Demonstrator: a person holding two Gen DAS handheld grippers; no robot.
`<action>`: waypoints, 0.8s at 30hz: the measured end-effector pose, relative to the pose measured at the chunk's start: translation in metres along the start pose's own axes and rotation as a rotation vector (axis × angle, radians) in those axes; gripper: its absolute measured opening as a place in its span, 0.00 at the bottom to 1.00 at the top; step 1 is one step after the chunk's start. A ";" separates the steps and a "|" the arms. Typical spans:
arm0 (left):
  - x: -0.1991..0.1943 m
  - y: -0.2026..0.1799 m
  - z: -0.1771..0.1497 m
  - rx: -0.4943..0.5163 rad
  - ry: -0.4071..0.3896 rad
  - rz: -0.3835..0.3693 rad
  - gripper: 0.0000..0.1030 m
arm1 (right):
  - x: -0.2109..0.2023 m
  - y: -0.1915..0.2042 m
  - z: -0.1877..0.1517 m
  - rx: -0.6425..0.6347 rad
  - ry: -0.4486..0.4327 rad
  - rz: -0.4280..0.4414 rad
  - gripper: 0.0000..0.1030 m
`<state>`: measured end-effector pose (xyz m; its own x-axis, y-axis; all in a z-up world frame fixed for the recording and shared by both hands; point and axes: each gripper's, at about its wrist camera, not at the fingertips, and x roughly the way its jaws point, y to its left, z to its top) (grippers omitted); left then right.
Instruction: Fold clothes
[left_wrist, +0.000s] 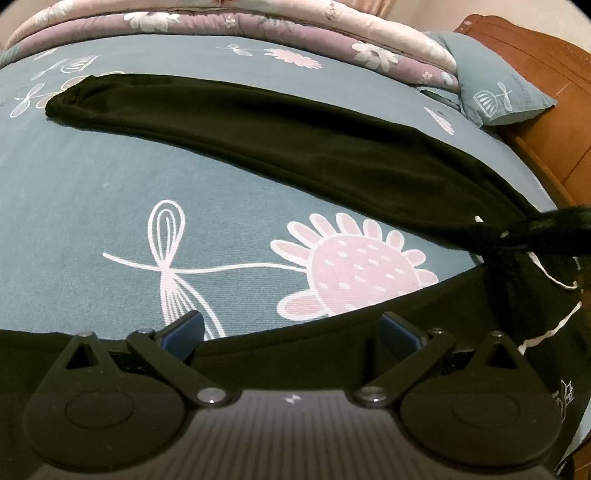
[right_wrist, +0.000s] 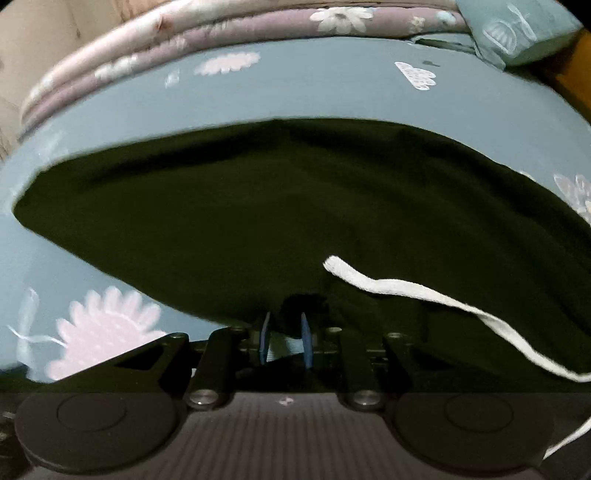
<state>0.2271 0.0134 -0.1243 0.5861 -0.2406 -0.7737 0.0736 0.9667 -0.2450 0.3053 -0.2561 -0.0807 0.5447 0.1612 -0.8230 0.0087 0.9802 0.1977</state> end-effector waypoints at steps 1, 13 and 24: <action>0.000 0.000 0.000 -0.004 0.000 -0.002 0.97 | -0.009 -0.003 -0.001 0.014 -0.014 0.019 0.22; -0.009 0.002 0.003 -0.025 -0.032 -0.020 0.97 | -0.008 0.026 -0.043 -0.170 0.077 0.042 0.47; -0.021 0.024 0.015 -0.073 -0.093 0.061 0.97 | -0.058 0.112 0.046 -0.430 -0.076 0.018 0.47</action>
<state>0.2288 0.0433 -0.1053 0.6600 -0.1688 -0.7320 -0.0220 0.9697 -0.2434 0.3134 -0.1608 0.0142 0.6020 0.1852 -0.7767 -0.3426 0.9385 -0.0418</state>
